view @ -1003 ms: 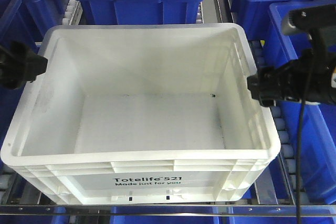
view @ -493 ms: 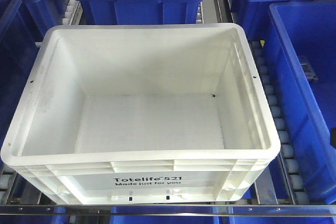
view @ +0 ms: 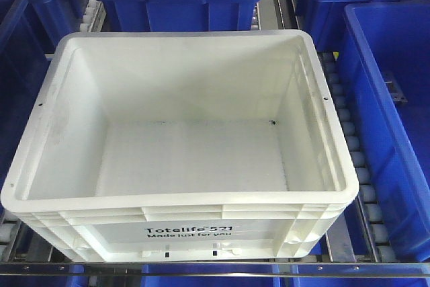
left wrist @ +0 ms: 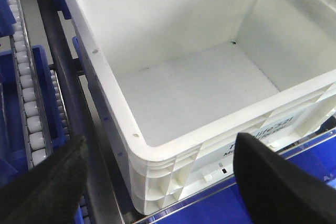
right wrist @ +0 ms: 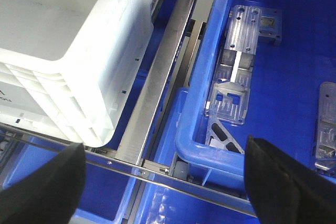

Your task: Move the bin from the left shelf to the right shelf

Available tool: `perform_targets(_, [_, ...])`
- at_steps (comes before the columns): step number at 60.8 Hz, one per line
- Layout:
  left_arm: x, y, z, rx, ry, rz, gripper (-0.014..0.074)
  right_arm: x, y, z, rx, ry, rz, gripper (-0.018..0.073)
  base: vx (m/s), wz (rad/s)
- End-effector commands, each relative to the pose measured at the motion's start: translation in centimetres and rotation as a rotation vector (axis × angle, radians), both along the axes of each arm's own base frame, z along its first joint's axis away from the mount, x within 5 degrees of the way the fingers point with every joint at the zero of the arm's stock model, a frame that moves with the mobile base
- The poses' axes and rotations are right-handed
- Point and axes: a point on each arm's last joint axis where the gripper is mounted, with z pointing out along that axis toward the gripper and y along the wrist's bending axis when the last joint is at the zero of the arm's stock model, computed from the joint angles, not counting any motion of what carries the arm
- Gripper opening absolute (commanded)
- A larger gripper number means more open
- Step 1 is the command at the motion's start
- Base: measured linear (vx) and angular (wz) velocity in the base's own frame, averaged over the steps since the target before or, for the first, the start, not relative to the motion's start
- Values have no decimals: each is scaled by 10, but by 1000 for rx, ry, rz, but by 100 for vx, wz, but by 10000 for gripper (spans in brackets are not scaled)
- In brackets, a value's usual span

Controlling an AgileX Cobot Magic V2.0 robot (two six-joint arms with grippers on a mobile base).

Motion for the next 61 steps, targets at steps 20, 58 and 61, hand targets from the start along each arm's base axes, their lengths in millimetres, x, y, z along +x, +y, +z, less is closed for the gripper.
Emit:
perform_targets(20, [3,-2,12,-46,-83,2,464,-1,9,10,-5,-53,128,376,0,0])
perform_targets(58, [3,-2,12,-46,-83,2,52,-2,12,9,32,-41,138,-8,0,0])
perform_targets(61, [4,-2,13,-49,-85,2,49,-1,11,9,27,-43,134,-8,0,0])
